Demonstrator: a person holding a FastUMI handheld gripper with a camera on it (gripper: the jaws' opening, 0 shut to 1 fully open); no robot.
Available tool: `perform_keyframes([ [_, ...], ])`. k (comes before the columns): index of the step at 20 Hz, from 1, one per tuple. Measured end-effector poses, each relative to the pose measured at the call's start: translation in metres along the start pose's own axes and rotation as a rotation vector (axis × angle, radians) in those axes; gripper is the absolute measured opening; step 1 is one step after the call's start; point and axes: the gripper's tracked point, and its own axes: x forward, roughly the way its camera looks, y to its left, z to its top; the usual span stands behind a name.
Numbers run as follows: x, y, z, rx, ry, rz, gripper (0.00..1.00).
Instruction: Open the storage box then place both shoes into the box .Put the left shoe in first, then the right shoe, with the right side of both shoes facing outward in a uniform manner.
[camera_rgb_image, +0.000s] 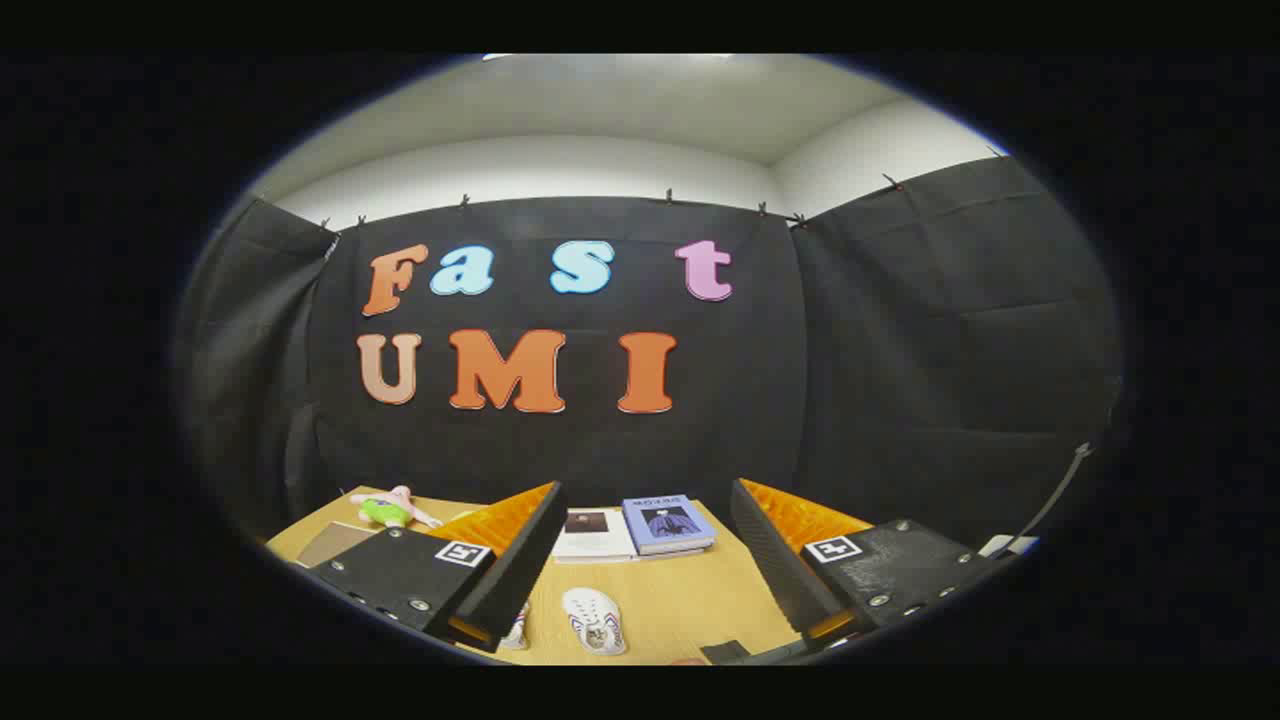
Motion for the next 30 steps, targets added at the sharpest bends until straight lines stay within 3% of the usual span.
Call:
perform_keyframes([
  [19, 0.014, 0.011, 0.007, -0.019, -0.008, -0.013, 0.98],
  [30, 0.030, 0.033, -0.012, 0.005, 0.030, 0.059, 0.98],
])
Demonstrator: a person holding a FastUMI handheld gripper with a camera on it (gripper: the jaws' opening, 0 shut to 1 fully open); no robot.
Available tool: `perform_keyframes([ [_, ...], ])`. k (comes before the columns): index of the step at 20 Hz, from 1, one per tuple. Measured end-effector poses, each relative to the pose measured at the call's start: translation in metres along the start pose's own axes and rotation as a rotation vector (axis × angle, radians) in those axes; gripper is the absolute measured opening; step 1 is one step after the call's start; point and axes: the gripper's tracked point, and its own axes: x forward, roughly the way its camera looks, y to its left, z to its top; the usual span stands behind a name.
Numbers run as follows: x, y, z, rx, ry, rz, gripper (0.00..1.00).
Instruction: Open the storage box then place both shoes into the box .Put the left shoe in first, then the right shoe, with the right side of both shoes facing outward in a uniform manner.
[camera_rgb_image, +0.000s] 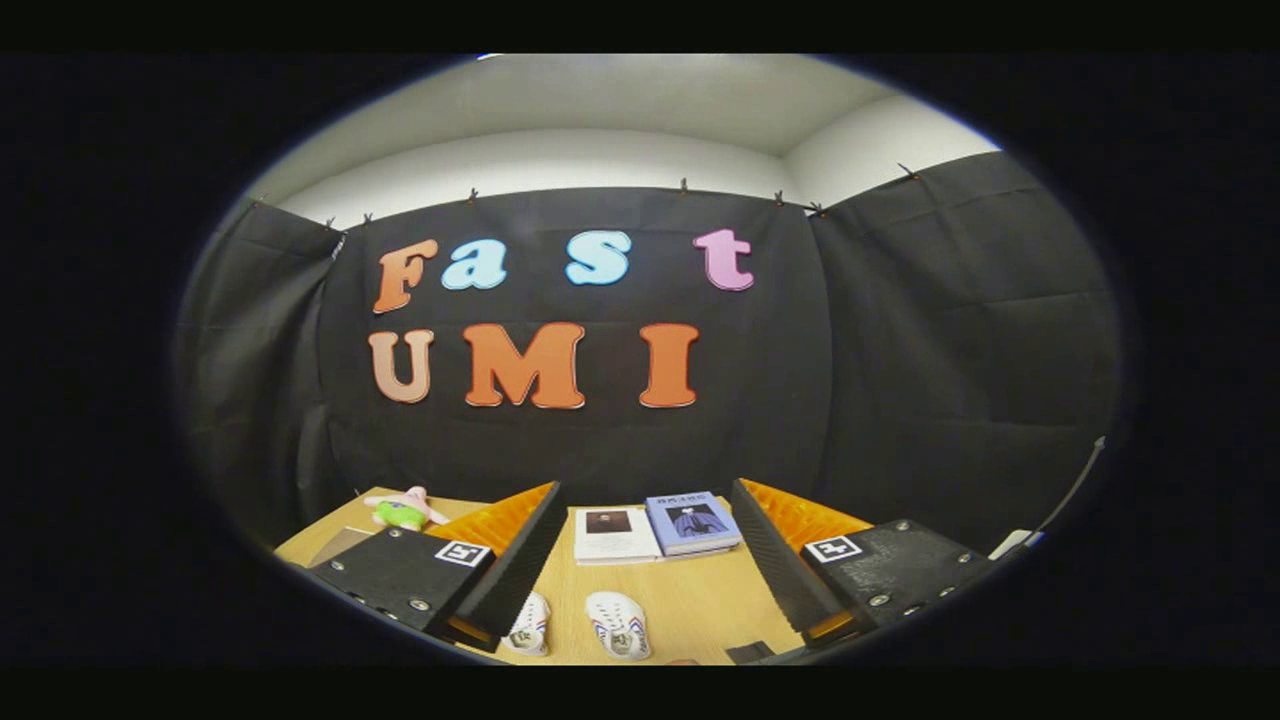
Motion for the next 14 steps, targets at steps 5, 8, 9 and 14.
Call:
perform_keyframes([
  [5, 0.018, 0.031, -0.032, 0.060, 0.069, 0.092, 0.98],
  [8, 0.029, 0.048, -0.055, 0.103, 0.115, 0.137, 0.98],
  [9, 0.032, 0.054, -0.064, 0.121, 0.130, 0.156, 0.98],
  [14, 0.041, 0.089, -0.105, 0.282, 0.215, 0.305, 0.99],
])
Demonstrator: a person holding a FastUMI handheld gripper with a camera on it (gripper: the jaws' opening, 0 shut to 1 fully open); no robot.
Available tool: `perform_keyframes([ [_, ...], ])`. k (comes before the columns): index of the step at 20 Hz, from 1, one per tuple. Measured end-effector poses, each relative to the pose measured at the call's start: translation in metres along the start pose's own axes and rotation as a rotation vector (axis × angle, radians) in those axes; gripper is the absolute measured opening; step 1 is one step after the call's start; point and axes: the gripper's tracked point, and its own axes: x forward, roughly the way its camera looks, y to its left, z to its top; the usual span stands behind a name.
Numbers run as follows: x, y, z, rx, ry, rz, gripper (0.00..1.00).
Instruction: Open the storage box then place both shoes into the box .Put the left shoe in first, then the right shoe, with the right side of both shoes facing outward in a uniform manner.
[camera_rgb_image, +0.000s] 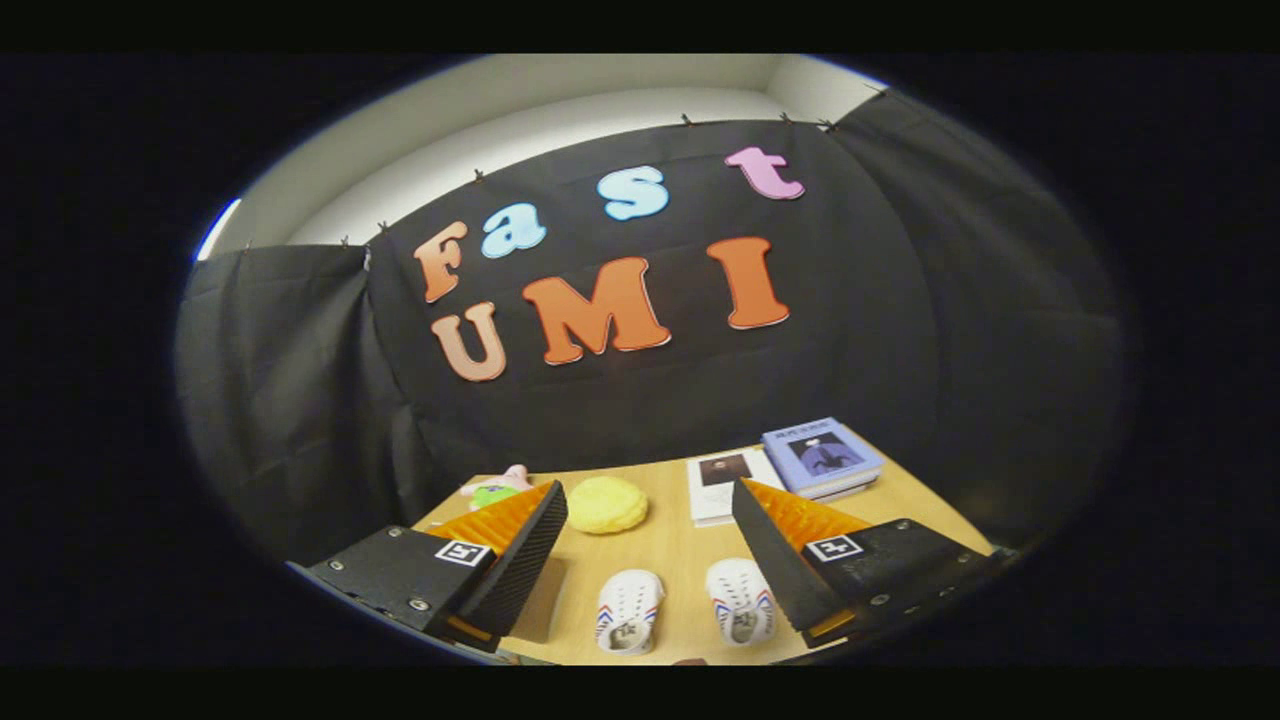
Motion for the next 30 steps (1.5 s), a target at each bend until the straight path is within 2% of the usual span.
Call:
perform_keyframes([
  [4, 0.024, 0.005, -0.042, 0.170, 0.080, 0.104, 0.99],
  [12, 0.054, 0.029, -0.127, 0.407, 0.228, 0.285, 0.99],
  [23, 0.067, 0.098, -0.210, 0.607, 0.403, 0.525, 0.98],
  [30, 0.068, 0.128, -0.243, 0.724, 0.502, 0.615, 0.98],
])
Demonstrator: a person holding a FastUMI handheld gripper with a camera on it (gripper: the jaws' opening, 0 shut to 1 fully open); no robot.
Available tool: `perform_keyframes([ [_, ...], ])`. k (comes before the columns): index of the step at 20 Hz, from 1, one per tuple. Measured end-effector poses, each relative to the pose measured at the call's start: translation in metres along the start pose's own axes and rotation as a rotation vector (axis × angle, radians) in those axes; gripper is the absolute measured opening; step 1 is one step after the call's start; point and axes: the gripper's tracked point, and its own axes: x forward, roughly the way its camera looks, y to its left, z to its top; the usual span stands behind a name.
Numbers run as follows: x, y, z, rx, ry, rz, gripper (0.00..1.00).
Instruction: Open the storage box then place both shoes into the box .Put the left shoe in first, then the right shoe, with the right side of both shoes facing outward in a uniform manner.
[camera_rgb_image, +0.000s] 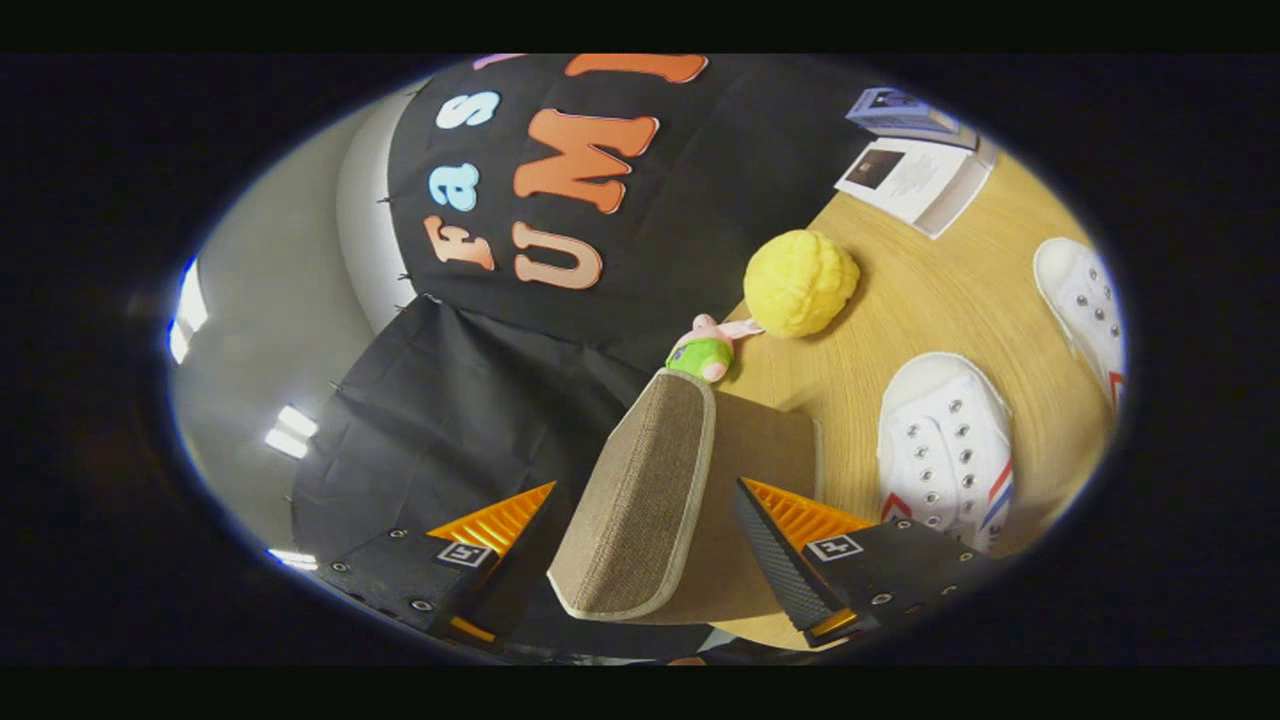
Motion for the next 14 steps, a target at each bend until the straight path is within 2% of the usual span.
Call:
perform_keyframes([
  [6, 0.018, 0.009, -0.028, 0.089, 0.119, 0.079, 0.98],
  [8, 0.022, 0.010, -0.031, 0.100, 0.133, 0.089, 0.98],
  [12, 0.031, 0.007, -0.031, 0.214, 0.147, 0.095, 0.97],
  [14, 0.032, 0.008, -0.033, 0.219, 0.149, 0.104, 0.96],
])
